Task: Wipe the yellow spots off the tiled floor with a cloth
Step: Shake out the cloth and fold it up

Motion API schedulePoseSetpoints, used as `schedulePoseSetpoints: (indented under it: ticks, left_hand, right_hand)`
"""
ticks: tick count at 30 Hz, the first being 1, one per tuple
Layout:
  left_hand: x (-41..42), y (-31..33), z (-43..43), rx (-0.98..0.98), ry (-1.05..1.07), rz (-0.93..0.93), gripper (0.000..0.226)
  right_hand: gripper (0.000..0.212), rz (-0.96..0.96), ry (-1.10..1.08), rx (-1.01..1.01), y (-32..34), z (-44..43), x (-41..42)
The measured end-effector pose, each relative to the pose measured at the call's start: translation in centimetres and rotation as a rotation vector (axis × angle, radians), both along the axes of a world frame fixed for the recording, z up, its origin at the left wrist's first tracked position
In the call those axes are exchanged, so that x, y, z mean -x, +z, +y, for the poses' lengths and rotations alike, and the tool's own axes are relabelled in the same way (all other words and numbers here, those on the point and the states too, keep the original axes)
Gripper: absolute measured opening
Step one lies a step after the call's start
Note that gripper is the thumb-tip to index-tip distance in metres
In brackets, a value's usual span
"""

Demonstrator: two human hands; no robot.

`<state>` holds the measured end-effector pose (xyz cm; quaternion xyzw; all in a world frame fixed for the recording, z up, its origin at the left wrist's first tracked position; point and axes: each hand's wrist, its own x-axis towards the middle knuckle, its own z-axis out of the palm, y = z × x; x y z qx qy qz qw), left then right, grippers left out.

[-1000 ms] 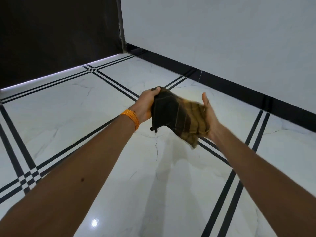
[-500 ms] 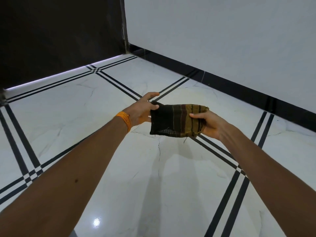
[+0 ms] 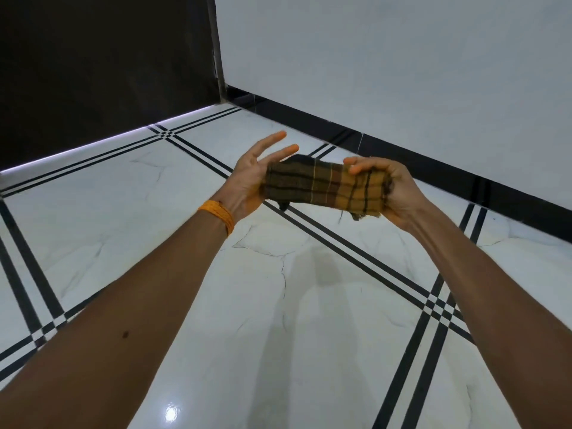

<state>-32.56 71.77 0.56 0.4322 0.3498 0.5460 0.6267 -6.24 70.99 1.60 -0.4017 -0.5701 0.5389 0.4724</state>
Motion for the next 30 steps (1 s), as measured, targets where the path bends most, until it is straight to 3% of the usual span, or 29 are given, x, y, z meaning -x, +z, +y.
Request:
schedulePoseSetpoints:
  ticks: [5, 10, 15, 20, 24, 30]
  left_hand:
    - [0.8, -1.7, -0.4, 0.004, 0.007, 0.113, 0.015]
    - [1.7, -1.8, -0.4, -0.014, -0.145, 0.331, 0.052]
    - [1.6, -1.7, -0.1, -0.058, -0.050, 0.492, 0.049]
    - [1.3, -1.4, -0.3, -0.044, 0.010, 0.509, 0.042]
    - [0.8, -1.5, -0.4, 0.097, 0.072, 0.473, 0.018]
    - [-0.6, -0.2, -0.8, -0.089, 0.105, 0.622, 0.038]
  right_hand:
    - [0.037, -0.086, 0.003, 0.050, -1.0, 0.3, -1.0]
    - [0.048, -0.324, 0.022, 0.016, -0.4, 0.9, -1.9]
    - [0.054, -0.572, 0.061, -0.162, 1.1, 0.9, -1.7]
    - [0.041, -0.746, 0.154, -0.081, 2.1, 0.9, -1.4]
    - [0.022, -0.636, 0.171, -0.038, 2.1, 0.6, -1.5]
    - [0.017, -0.745, 0.038, -0.116, 1.5, 1.4, -0.6]
